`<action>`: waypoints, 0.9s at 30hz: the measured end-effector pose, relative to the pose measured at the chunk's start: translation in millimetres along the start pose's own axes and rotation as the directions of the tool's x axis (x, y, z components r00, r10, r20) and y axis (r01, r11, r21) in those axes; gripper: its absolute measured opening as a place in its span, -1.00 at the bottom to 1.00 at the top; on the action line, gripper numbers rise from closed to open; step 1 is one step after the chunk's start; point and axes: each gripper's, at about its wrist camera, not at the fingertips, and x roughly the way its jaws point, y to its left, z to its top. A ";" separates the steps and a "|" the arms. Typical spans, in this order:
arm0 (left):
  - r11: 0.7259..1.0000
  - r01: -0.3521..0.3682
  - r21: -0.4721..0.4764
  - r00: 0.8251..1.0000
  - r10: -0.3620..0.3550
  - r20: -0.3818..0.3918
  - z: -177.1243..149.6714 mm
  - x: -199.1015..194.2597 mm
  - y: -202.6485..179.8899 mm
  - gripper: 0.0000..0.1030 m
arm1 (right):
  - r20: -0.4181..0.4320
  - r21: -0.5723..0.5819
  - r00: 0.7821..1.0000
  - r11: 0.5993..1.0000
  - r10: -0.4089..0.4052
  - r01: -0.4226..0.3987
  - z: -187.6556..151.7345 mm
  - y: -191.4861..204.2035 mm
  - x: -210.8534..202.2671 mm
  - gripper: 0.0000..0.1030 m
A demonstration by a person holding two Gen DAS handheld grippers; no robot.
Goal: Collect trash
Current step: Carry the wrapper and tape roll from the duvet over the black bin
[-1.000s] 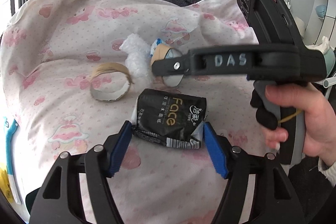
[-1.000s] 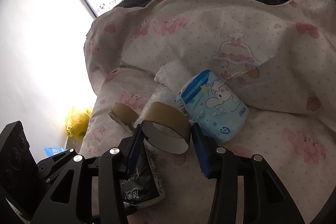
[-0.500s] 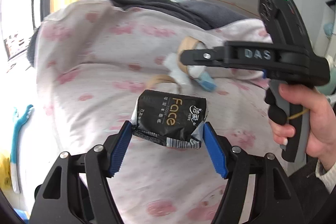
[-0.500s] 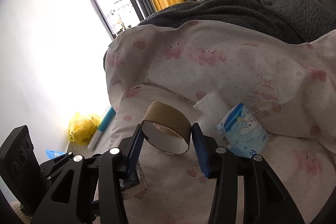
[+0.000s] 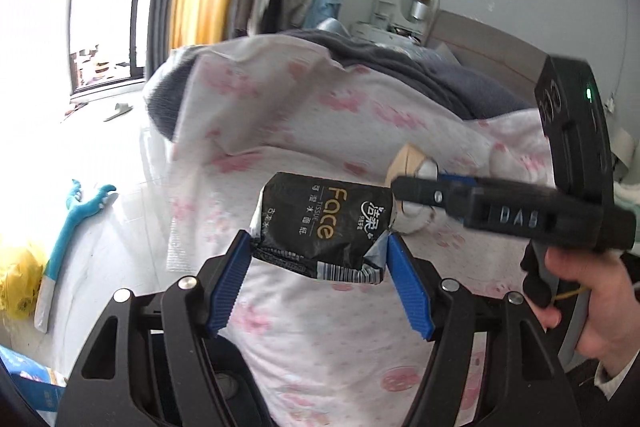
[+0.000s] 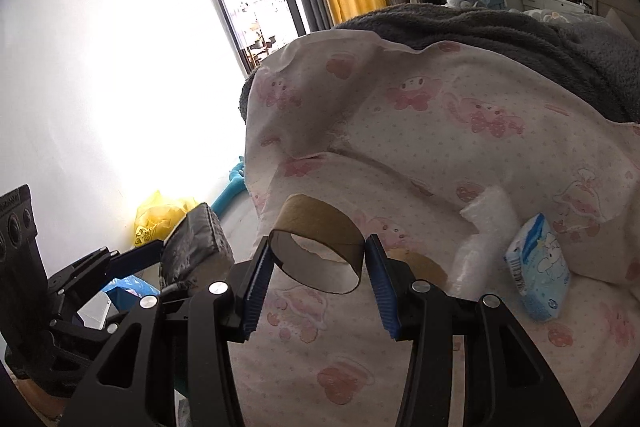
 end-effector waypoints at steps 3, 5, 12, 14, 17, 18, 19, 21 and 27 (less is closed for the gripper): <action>1.000 -0.025 -0.017 1.000 0.025 0.010 -0.4 -7.3 12.6 0.38 | -0.010 -0.025 1.000 1.000 0.007 -0.007 -1.3 12.6 8.1 -0.07; 0.998 -0.046 -0.032 0.999 0.046 0.004 -1.4 -9.9 21.6 0.38 | -0.014 -0.039 1.000 0.999 0.013 -0.014 -1.7 20.5 12.6 -0.07; 0.991 -0.120 -0.059 0.992 0.118 -0.037 -9.1 -15.5 49.3 0.38 | -0.018 -0.071 0.999 0.996 0.046 -0.047 -2.2 48.4 22.7 -0.07; 0.989 -0.134 -0.065 0.990 0.131 -0.051 -12.6 -17.1 57.0 0.38 | -0.019 -0.079 0.998 0.995 0.056 -0.057 -1.4 55.0 26.6 -0.07; 0.985 -0.154 -0.075 0.986 0.148 -0.072 -18.9 -19.2 68.7 0.38 | -0.021 -0.089 0.997 0.993 0.071 -0.072 -1.5 66.6 30.6 -0.07; 0.984 -0.161 -0.078 0.985 0.155 -0.079 -21.2 -19.7 72.4 0.38 | -0.023 -0.093 0.997 0.993 0.076 -0.078 -1.8 70.9 31.9 -0.07; 0.982 -0.169 -0.080 0.983 0.162 -0.089 -23.4 -20.1 76.5 0.38 | -0.024 -0.098 0.996 0.992 0.080 -0.082 -2.0 75.0 33.8 -0.07; 0.979 -0.185 -0.080 0.979 0.176 -0.107 -28.4 -20.7 83.0 0.38 | -0.029 -0.104 0.995 0.990 0.091 -0.093 -3.4 83.4 37.1 -0.07; 0.968 -0.228 -0.103 0.962 0.208 -0.179 -44.7 -16.4 107.4 0.38 | -0.048 -0.126 0.991 0.984 0.124 -0.129 -7.4 108.6 48.7 -0.07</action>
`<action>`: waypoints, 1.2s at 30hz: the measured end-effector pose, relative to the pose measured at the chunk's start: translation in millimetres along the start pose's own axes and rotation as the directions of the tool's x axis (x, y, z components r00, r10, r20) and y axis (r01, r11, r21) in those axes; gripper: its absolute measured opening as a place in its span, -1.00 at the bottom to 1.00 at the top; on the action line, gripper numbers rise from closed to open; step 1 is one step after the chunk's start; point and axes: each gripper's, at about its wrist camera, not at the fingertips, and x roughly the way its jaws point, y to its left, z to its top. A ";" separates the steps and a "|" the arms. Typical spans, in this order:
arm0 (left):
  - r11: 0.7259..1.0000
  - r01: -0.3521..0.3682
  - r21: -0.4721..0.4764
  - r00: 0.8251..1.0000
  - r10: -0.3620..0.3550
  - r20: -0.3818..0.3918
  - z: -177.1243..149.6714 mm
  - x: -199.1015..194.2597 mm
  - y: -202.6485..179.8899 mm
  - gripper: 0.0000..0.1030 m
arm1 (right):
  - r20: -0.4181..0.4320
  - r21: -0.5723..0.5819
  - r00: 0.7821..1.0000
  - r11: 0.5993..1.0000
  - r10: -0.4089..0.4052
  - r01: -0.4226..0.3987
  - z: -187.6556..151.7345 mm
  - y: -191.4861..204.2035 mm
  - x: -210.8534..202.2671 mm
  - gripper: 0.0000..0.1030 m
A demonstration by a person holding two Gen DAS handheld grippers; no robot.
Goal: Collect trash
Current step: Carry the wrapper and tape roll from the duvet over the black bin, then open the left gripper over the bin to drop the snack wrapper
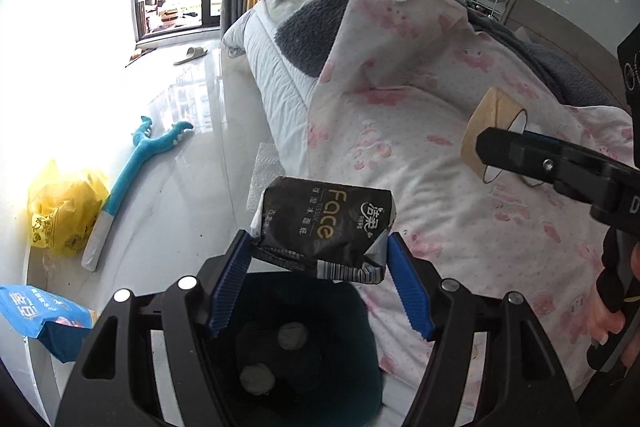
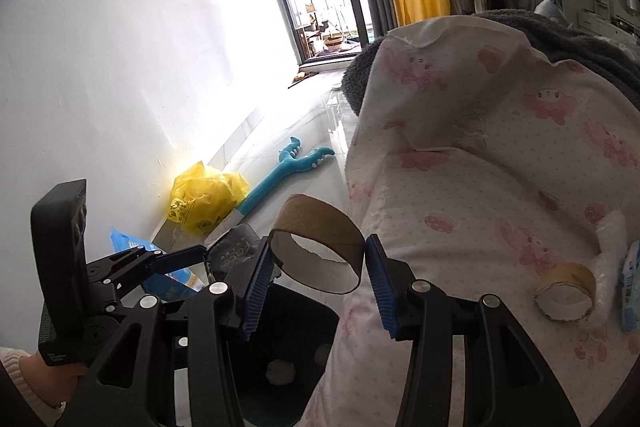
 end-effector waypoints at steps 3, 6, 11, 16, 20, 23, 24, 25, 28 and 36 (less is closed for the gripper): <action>0.999 -0.018 -0.026 0.999 0.017 -0.041 -7.7 7.0 15.3 0.38 | -0.009 -0.011 1.000 1.000 0.019 -0.019 -0.8 11.3 7.6 -0.07; 0.998 -0.038 -0.049 0.996 0.034 -0.083 -15.9 14.0 29.5 0.38 | -0.019 -0.024 0.999 0.999 0.036 -0.036 -1.9 23.3 13.9 -0.07; 0.994 -0.068 -0.088 0.987 0.054 -0.152 -28.9 23.3 52.0 0.38 | -0.045 -0.042 0.997 0.997 0.056 -0.058 -5.9 40.9 26.0 -0.07; 0.990 -0.085 -0.114 0.971 0.057 -0.233 -43.0 32.0 70.2 0.38 | -0.078 -0.063 0.995 0.996 0.064 -0.069 -12.6 56.6 42.5 -0.07; 0.989 -0.094 -0.111 0.954 0.057 -0.295 -55.1 38.9 76.9 0.38 | -0.105 -0.080 0.992 0.994 0.065 -0.074 -17.9 68.1 53.1 -0.07; 0.989 -0.083 -0.126 0.937 0.035 -0.347 -65.0 46.0 82.0 0.39 | -0.124 -0.090 0.990 0.993 0.063 -0.075 -21.0 75.3 60.7 -0.07; 0.988 -0.077 -0.134 0.931 0.023 -0.364 -68.5 48.5 84.0 0.39 | -0.132 -0.090 0.989 0.993 0.064 -0.076 -22.2 77.7 63.7 -0.07; 0.988 -0.071 -0.139 0.926 0.013 -0.378 -71.8 50.0 85.6 0.40 | -0.140 -0.090 0.988 0.993 0.064 -0.077 -23.0 79.4 66.8 -0.07; 0.989 -0.055 -0.138 0.908 -0.008 -0.420 -81.1 54.4 90.0 0.54 | -0.173 -0.086 0.983 0.993 0.064 -0.080 -27.1 83.5 77.9 -0.07; 0.986 -0.079 -0.145 0.913 0.013 -0.408 -86.5 40.2 111.6 0.70 | -0.274 -0.017 0.957 0.995 0.090 -0.098 -43.7 86.4 117.2 -0.07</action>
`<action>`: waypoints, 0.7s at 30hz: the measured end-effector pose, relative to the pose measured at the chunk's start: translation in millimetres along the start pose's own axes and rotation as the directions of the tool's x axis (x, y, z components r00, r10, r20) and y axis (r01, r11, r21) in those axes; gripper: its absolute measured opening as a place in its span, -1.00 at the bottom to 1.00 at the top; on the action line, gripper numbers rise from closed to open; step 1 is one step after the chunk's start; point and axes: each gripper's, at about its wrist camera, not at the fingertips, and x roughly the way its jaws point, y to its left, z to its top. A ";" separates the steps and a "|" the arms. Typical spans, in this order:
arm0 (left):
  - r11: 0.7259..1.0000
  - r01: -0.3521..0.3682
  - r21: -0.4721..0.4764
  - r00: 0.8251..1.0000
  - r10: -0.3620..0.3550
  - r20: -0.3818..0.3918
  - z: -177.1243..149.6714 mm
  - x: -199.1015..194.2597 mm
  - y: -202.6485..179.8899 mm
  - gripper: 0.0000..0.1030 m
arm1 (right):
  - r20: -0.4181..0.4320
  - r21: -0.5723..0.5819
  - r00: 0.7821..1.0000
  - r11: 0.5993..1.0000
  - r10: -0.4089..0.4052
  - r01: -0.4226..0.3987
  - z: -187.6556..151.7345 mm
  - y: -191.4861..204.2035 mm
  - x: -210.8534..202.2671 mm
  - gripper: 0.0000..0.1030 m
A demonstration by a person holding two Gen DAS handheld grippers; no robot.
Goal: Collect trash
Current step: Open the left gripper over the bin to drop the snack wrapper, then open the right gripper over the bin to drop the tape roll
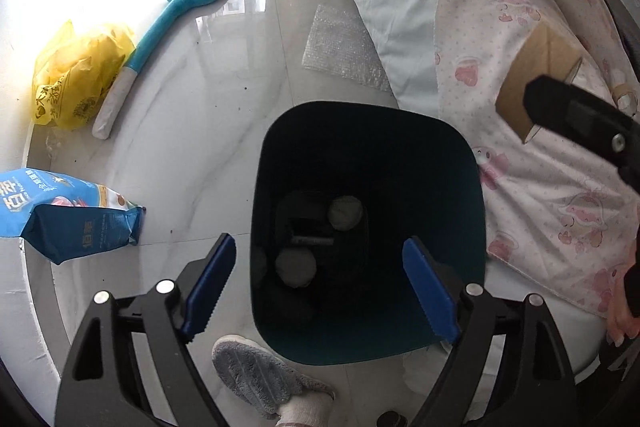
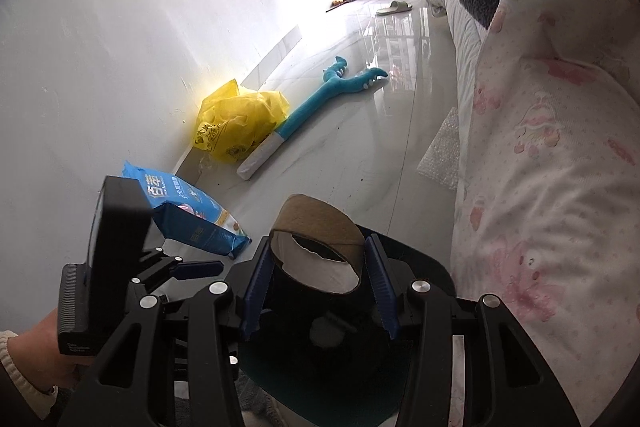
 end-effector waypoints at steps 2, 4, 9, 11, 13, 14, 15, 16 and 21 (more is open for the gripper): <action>1.000 -0.015 -0.001 0.999 0.015 0.030 0.1 -7.9 5.9 0.70 | -0.026 0.007 1.000 1.000 0.001 -0.001 -2.5 0.9 11.0 -0.07; 1.000 -0.026 -0.007 0.997 0.026 0.073 0.5 -18.4 12.3 0.70 | -0.050 0.011 0.999 1.000 0.001 0.000 -4.4 3.2 20.5 -0.07; 0.999 -0.023 -0.036 0.985 0.029 0.170 3.0 -42.5 24.2 0.70 | -0.108 0.004 0.994 1.000 -0.010 0.010 -12.4 9.0 47.3 -0.07; 0.999 -0.027 -0.037 0.978 0.034 0.208 3.6 -51.7 27.1 0.70 | -0.132 0.000 0.991 1.000 -0.011 0.011 -15.5 11.7 59.6 -0.07; 0.999 -0.035 -0.029 0.968 0.041 0.248 3.6 -60.7 28.1 0.70 | -0.157 -0.003 0.988 1.000 -0.008 0.007 -21.9 14.1 67.6 -0.07; 0.999 -0.036 -0.024 0.963 0.041 0.268 4.0 -65.6 28.6 0.69 | -0.169 -0.003 0.986 1.000 -0.005 0.005 -24.0 15.7 72.6 -0.07; 0.999 -0.036 -0.020 0.957 0.040 0.287 4.1 -70.0 29.1 0.67 | -0.181 -0.003 0.983 1.000 -0.004 0.003 -26.1 17.5 76.4 -0.07; 0.999 -0.036 -0.016 0.952 0.039 0.304 4.0 -73.9 29.7 0.65 | -0.193 -0.003 0.981 1.000 -0.002 0.001 -28.2 18.5 81.0 -0.07; 1.000 -0.014 -0.005 0.926 0.014 0.378 3.7 -94.0 30.4 0.50 | -0.253 -0.019 0.967 1.000 -0.014 0.009 -40.2 24.7 102.6 -0.07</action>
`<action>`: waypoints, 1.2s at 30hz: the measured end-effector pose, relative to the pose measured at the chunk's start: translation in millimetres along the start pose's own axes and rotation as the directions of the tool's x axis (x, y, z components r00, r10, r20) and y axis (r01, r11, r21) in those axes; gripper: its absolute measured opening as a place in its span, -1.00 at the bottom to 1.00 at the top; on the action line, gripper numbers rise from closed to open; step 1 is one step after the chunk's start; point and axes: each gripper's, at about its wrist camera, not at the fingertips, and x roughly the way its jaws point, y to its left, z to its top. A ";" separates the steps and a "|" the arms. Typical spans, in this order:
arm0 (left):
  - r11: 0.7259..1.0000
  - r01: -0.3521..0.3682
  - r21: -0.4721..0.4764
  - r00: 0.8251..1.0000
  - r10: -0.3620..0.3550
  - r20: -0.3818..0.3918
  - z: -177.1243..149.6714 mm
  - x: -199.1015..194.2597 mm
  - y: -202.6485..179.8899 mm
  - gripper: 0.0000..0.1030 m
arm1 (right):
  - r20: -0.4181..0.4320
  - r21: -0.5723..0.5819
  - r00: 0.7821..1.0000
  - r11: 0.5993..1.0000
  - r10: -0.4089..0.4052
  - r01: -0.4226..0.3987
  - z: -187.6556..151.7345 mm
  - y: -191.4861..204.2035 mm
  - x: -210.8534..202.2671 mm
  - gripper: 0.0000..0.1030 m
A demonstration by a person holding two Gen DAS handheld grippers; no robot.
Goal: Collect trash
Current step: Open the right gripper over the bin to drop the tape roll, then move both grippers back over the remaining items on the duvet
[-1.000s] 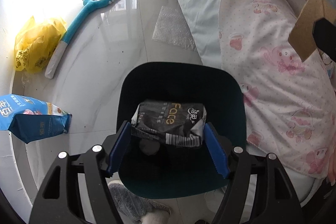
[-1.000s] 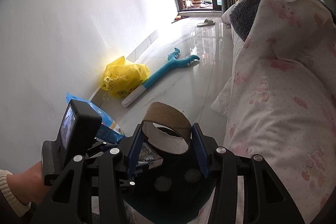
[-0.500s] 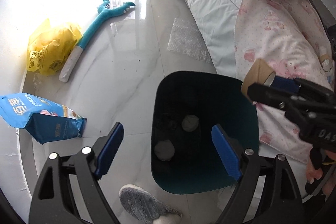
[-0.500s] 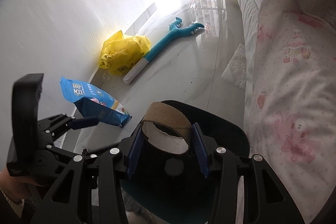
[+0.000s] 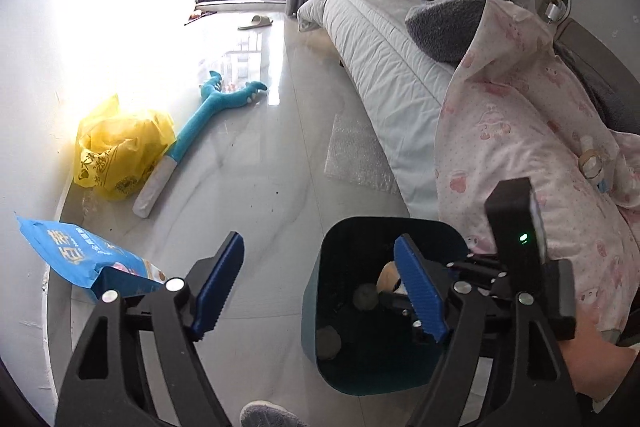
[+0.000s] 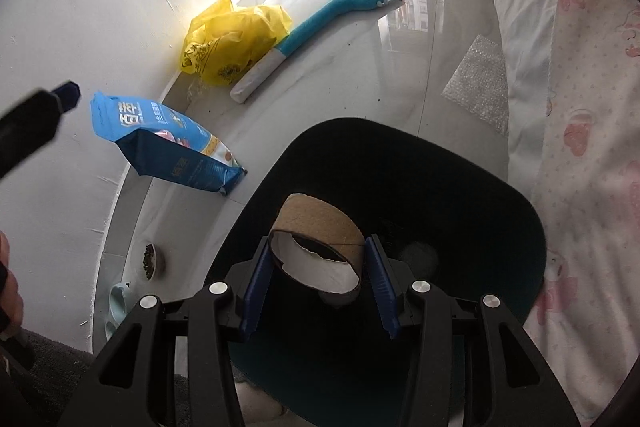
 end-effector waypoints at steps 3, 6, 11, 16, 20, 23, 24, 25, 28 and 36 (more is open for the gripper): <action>1.000 0.015 -0.001 0.999 -0.015 0.044 4.4 -11.0 0.2 0.40 | -0.032 -0.009 0.999 1.000 -0.010 0.010 -3.7 4.0 13.7 -0.07; 1.000 0.026 0.004 0.996 -0.026 0.089 8.1 -23.3 0.6 0.31 | -0.060 -0.018 0.998 1.000 -0.019 0.018 -7.1 6.6 24.4 -0.07; 0.999 0.036 0.018 0.986 -0.038 0.162 12.5 -42.0 -1.4 0.24 | -0.107 -0.034 0.994 0.999 -0.029 0.026 -12.6 11.4 40.3 -0.07; 0.999 0.047 0.014 0.978 -0.049 0.204 17.8 -53.4 -2.1 0.22 | -0.154 -0.051 0.987 0.998 -0.042 0.035 -19.7 14.9 56.1 -0.07; 0.999 0.054 0.006 0.973 -0.054 0.222 20.7 -58.2 -2.7 0.22 | -0.191 -0.061 0.980 0.997 -0.055 0.044 -25.9 14.7 65.9 -0.07; 0.999 0.050 0.005 0.971 -0.050 0.233 23.1 -61.2 -4.7 0.22 | -0.212 -0.063 0.976 0.997 -0.058 0.045 -29.8 13.3 69.3 -0.05; 0.999 0.048 0.006 0.971 -0.048 0.236 23.8 -62.7 -4.3 0.22 | -0.220 -0.063 0.974 0.997 -0.056 0.043 -31.0 13.2 70.2 -0.03; 0.999 0.044 0.008 0.970 -0.044 0.241 24.5 -63.7 -5.8 0.22 | -0.232 -0.063 0.971 0.997 -0.049 0.036 -32.3 13.0 71.3 0.04; 0.999 0.030 0.020 0.965 -0.035 0.260 28.0 -68.4 -9.9 0.22 | -0.242 -0.076 0.969 0.996 -0.054 0.036 -35.2 14.3 70.6 0.28; 0.998 0.012 0.059 0.953 -0.029 0.300 37.9 -76.6 -28.9 0.22 | -0.190 -0.085 0.981 0.996 -0.041 0.025 -29.1 19.6 46.1 0.38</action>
